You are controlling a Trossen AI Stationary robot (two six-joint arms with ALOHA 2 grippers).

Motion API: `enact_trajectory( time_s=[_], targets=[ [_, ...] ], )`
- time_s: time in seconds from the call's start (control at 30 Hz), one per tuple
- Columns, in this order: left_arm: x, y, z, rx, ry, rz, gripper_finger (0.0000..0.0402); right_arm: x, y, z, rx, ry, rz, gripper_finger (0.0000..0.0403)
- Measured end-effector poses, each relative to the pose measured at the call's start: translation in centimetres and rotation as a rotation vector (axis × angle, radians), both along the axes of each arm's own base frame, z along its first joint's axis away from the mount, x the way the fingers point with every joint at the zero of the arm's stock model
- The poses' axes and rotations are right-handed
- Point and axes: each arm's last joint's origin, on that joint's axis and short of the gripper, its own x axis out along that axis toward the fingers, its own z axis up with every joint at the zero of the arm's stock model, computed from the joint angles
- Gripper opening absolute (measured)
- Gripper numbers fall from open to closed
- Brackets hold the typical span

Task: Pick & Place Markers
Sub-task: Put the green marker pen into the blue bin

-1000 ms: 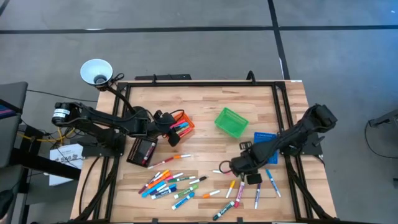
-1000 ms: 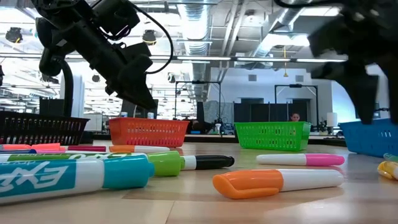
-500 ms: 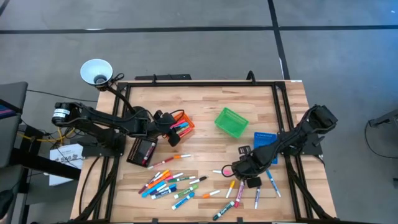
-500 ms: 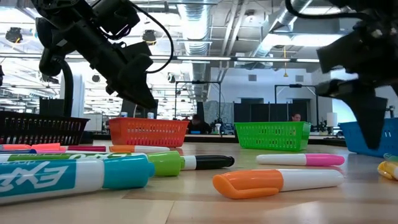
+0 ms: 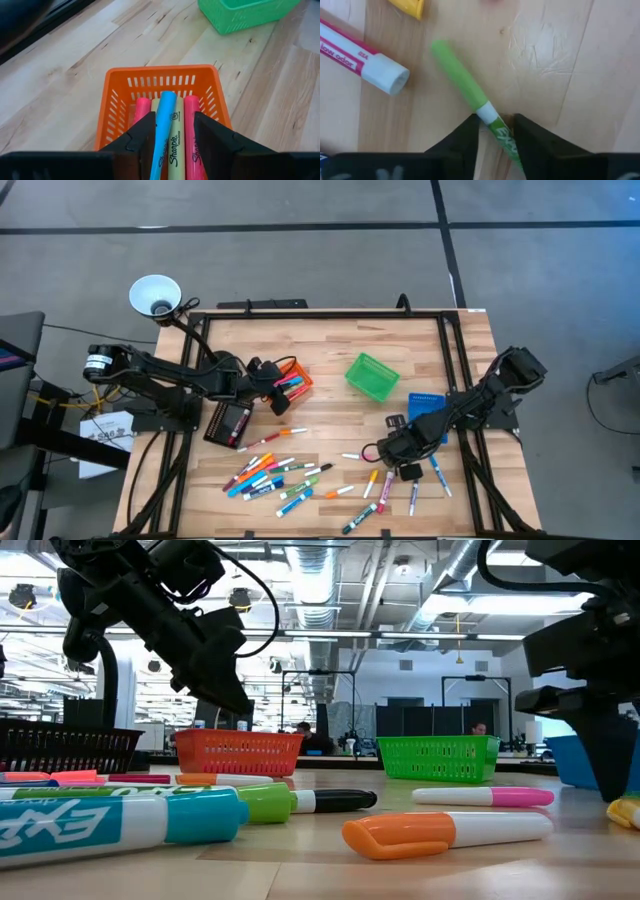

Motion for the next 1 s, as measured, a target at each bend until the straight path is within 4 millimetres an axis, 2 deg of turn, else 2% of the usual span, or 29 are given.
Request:
enact_trajectory(
  time_s=[0.23, 0.33, 0.53, 0.7, 0.8, 0.87, 1.0],
  targets=[
    [0.0, 0.0, 0.0, 0.0, -0.003, 0.0, 0.0131, 0.7, 0.4, 0.8, 0.001, -0.016, 0.002, 0.0044],
    [0.0, 0.0, 0.0, 0.0, -0.004, 0.0, 0.0131, 1.9, 0.7, 1.8, 0.016, -0.06, -0.004, 0.0032],
    [0.1, 0.0, 0.1, 0.0, -0.011, 0.0, 0.0131, 3.6, -0.1, 4.3, 0.013, -0.059, -0.068, 0.003],
    [0.1, 0.0, 0.1, 0.0, -0.014, 0.0, 0.0131, 4.3, -1.5, 7.4, -0.034, 0.051, -0.176, 0.0037],
    [0.1, 0.0, 0.1, -0.001, -0.017, 0.0, 0.0131, 3.6, -2.1, 9.6, -0.091, 0.086, -0.219, 0.0032],
    [0.1, 0.0, 0.1, -0.001, -0.018, 0.0, 0.0131, 2.8, -2.2, 11.1, -0.118, 0.025, -0.244, 0.0028],
    [0.1, 0.0, 0.1, -0.001, -0.018, 0.0, 0.0131, -0.2, -2.6, 14.2, -0.158, -0.108, -0.366, 0.0032]
  ],
)
